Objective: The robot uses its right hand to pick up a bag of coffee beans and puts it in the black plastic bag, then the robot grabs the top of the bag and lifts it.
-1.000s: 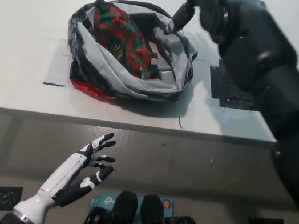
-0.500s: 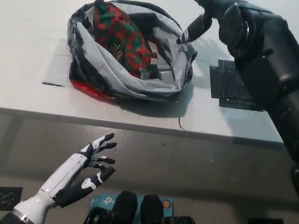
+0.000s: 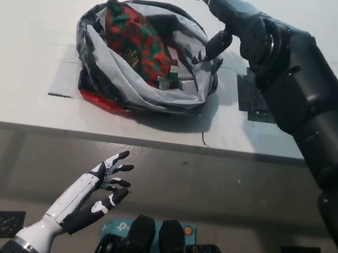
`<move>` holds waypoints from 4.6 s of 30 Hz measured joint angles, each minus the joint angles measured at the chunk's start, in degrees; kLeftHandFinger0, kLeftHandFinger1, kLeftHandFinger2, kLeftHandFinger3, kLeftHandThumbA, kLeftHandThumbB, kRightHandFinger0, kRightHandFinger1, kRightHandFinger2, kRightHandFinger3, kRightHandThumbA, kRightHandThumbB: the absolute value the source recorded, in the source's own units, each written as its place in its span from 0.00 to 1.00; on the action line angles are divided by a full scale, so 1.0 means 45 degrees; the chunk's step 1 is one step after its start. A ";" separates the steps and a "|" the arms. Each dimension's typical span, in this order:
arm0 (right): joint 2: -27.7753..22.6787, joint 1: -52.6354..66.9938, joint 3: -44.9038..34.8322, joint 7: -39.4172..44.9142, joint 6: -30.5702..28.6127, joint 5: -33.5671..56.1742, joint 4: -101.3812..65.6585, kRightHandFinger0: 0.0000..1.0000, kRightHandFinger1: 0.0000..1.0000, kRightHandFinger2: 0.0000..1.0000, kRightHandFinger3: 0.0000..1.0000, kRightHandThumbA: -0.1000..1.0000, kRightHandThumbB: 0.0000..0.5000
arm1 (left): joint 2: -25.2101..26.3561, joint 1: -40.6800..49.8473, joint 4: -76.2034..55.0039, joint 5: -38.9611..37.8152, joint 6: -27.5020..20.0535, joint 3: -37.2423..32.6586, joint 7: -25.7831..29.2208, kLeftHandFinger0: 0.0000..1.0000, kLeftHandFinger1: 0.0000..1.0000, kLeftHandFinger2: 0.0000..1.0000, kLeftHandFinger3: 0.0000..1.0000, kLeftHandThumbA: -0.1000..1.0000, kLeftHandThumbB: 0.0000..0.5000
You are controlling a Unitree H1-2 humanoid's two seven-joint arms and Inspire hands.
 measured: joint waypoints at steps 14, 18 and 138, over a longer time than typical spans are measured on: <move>0.0236 0.0001 -0.0316 -0.0287 0.0096 0.0205 0.0768 0.31 0.48 0.73 1.00 0.97 0.78 | 0.0000 0.0000 -0.0001 0.0010 0.0002 0.0001 -0.0016 0.68 0.73 0.88 1.00 0.88 0.31; 0.0245 0.0001 -0.0300 -0.0605 0.0043 0.0189 0.1245 0.22 0.40 0.64 0.94 0.96 0.75 | 0.0001 -0.0001 -0.0001 0.0014 0.0001 0.0001 -0.0020 0.68 0.73 0.88 1.00 0.88 0.29; 0.0390 0.1347 0.0723 -0.6143 0.0845 -0.0450 -0.4462 1.00 1.00 1.00 1.00 0.95 0.98 | 0.0013 -0.0509 0.0068 0.0477 0.0022 -0.0007 -0.0099 0.74 0.70 0.81 1.00 0.96 0.27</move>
